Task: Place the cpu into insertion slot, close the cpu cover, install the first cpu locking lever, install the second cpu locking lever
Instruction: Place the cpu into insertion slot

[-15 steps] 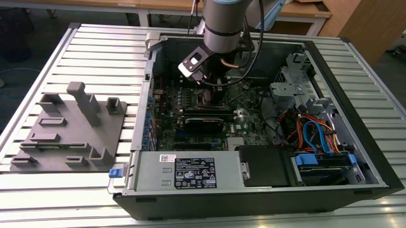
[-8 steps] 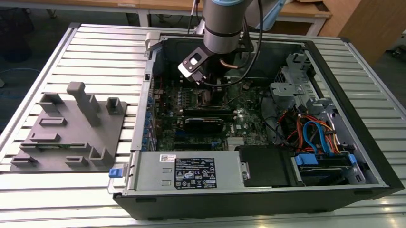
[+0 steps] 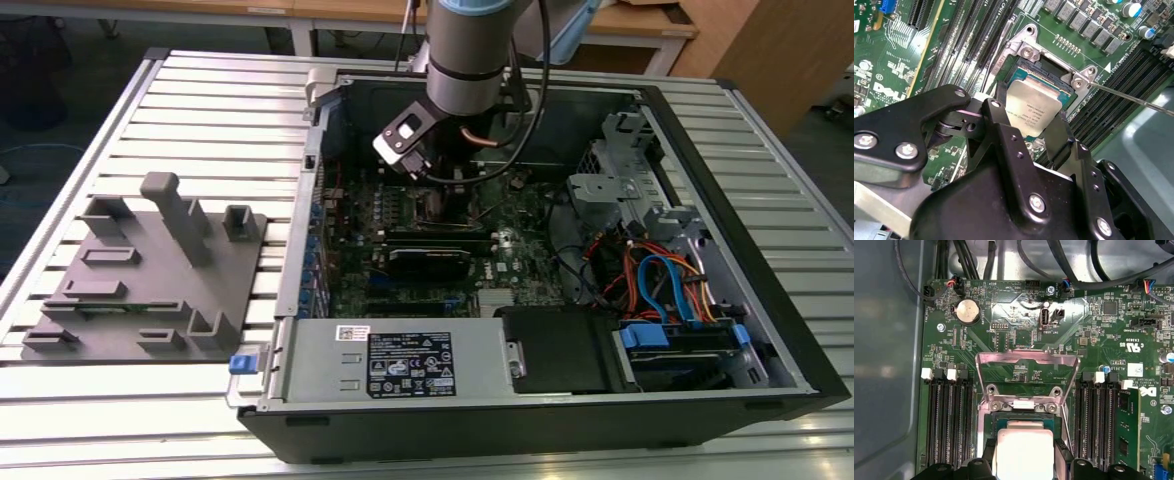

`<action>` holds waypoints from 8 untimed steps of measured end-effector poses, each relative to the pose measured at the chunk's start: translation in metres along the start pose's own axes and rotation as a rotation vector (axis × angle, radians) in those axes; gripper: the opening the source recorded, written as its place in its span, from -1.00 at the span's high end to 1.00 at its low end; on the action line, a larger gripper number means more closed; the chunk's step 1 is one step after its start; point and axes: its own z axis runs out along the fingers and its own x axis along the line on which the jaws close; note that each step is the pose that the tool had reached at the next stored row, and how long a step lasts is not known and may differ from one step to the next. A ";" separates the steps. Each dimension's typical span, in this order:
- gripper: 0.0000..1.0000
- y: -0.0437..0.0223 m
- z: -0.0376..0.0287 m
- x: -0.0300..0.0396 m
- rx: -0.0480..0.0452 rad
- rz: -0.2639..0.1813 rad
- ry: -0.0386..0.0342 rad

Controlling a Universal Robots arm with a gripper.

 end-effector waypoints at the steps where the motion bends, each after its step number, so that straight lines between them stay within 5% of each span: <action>1: -0.07 -0.0001 0.0004 0.0002 -0.0001 0.001 0.0004; 8: -0.07 -0.0005 0.0034 0.0005 -0.0001 0.006 0.0015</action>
